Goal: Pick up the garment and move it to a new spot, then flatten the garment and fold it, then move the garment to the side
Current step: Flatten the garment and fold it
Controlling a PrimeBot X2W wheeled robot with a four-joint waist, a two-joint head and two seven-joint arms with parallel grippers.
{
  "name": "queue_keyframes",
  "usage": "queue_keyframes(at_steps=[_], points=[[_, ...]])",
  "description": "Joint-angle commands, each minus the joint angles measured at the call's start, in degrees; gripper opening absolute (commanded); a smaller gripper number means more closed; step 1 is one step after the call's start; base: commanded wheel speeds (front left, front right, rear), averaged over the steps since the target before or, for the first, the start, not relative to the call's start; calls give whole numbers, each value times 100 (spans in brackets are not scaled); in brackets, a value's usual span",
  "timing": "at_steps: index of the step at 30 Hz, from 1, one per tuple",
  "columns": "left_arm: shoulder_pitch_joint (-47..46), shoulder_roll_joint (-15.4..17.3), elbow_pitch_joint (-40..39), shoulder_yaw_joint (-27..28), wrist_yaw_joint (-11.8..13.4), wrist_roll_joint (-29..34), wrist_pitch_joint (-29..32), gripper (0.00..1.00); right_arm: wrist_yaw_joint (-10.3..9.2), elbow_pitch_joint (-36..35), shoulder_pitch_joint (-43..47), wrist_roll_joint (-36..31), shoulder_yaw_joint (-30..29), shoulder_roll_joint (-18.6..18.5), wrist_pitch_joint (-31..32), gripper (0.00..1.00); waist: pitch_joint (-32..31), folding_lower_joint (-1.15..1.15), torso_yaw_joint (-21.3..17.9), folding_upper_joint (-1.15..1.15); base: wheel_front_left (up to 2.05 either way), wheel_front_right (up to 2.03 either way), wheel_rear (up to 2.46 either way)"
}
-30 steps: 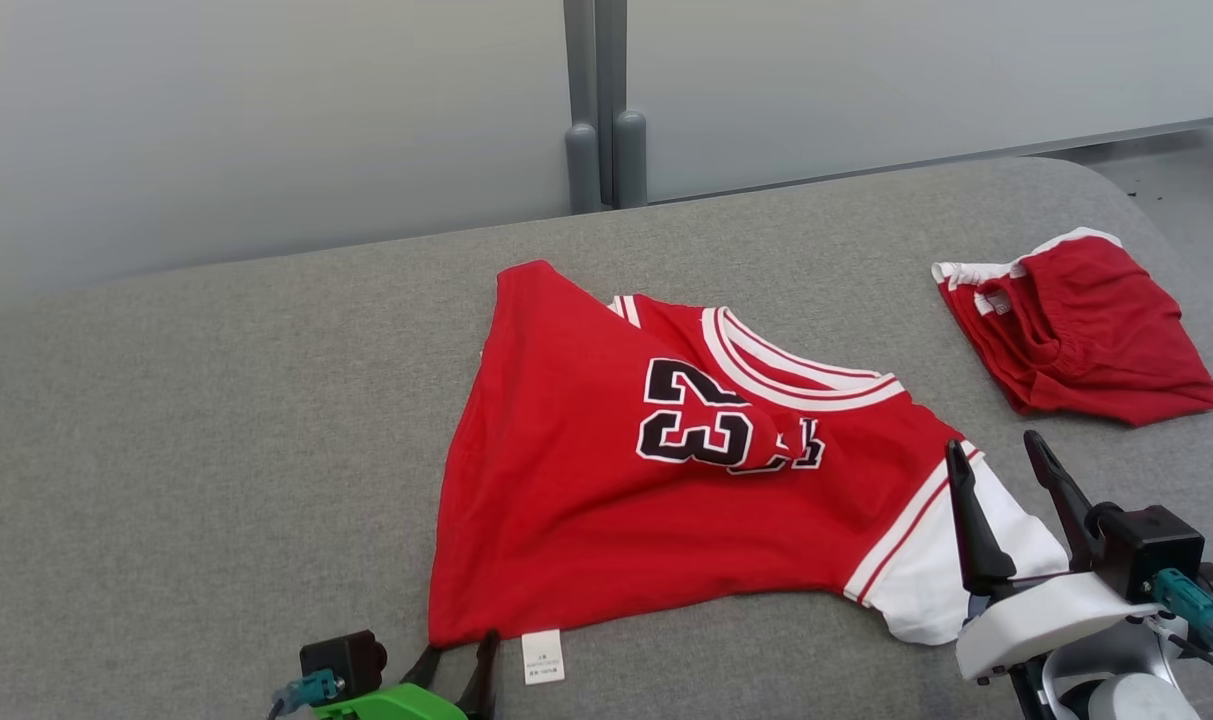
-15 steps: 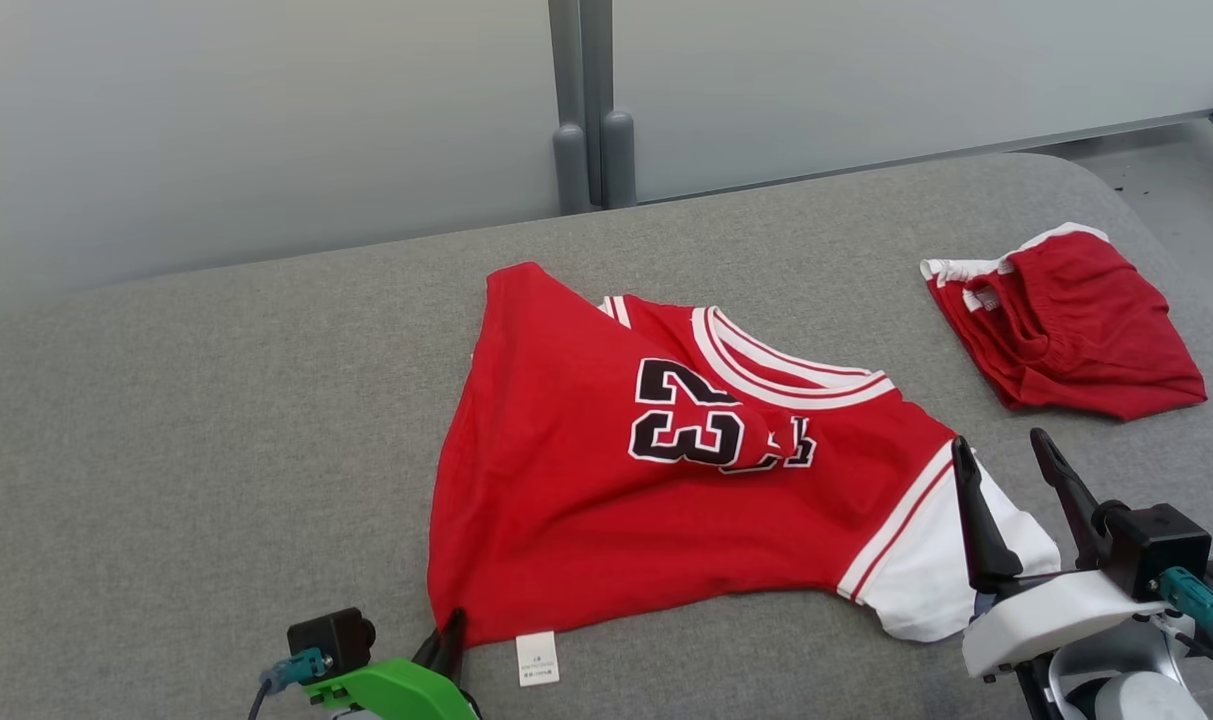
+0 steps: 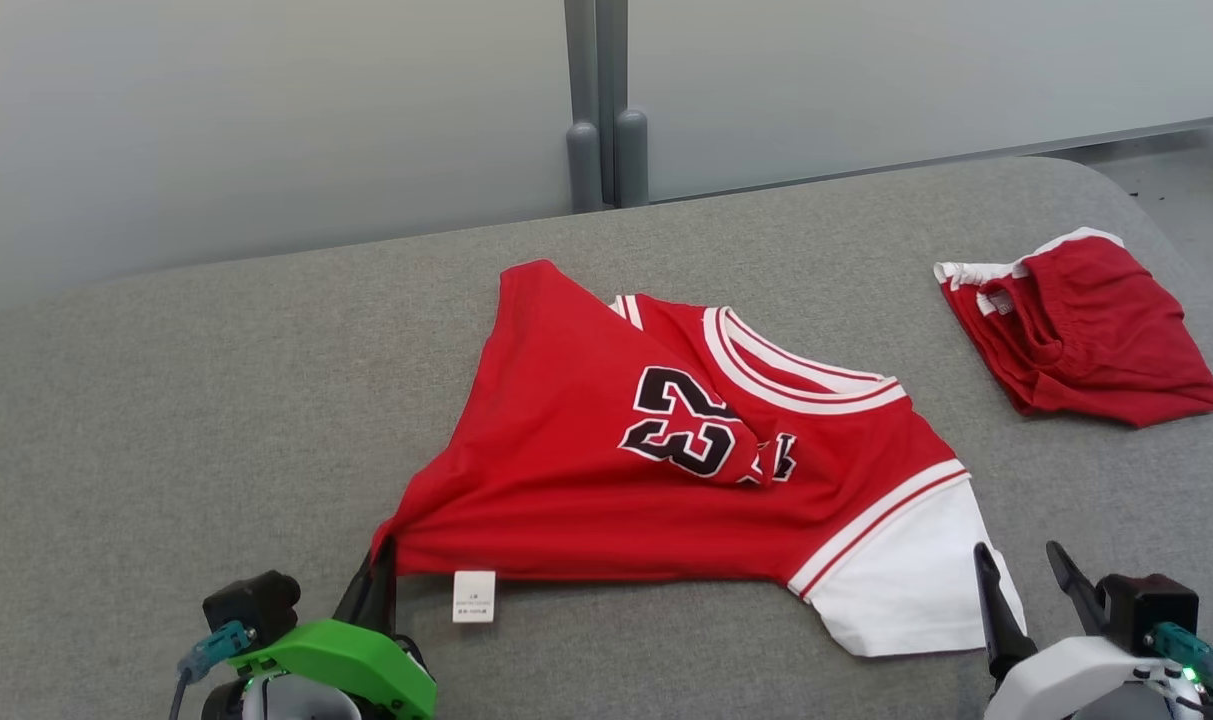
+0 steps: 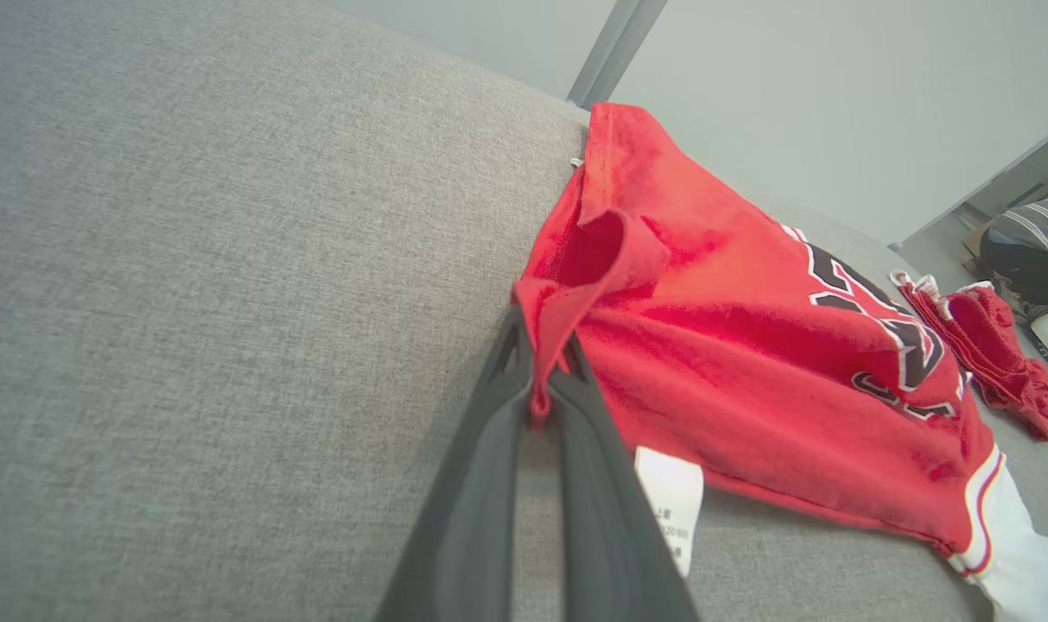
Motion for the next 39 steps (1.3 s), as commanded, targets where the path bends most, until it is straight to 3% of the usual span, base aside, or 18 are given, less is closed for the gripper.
queue_keyframes(at_steps=[1, 9, 25, 26, 27, 28, 31, 32, 39], points=[[71, 93, -57, 24, 53, 57, -43, 0, -3, 74, 90, 43, -35, -24, -3, 100, -1, 0, 6, 24, 0, 0, 0], [393, 210, -504, 19, 253, 89, -46, 0, -3, 858, 206, 183, -269, -23, -68, 100, -19, 0, 28, 24, 0, 0, 0], [638, 257, -912, -76, 446, 110, 76, 0, -3, 2533, -578, 349, -127, -25, -359, 100, -56, 0, 191, 24, 0, 0, 0], [644, 259, -922, -80, 456, 108, 83, 0, -4, 2617, -626, 353, -108, -23, -355, 93, -54, 0, 197, 24, 0, 0, 0], [645, 262, -930, -83, 464, 105, 91, 0, -4, 2686, -671, 353, -96, -23, -366, 64, -52, 0, 202, 24, 0, 0, 0], [643, 265, -939, -89, 457, 105, 88, 0, -3, 2756, -723, 356, -86, -22, -385, 44, -49, 0, 207, 24, 0, 0, 0], [645, 276, -964, -98, 482, 103, 96, 0, -2, 2921, -855, 390, -41, -18, -431, 7, -43, 0, 222, 24, 0, 0, 0], [648, 279, -972, -101, 489, 99, 100, 0, -2, 2960, -876, 394, -32, -18, -444, 0, -42, 0, 223, 24, 0, 0, 0], [672, 293, -1008, -99, 500, 61, 98, 0, -3, 2958, -1015, 612, 7, -23, -581, 0, -48, 0, 205, 24, 0, 0, 0]])
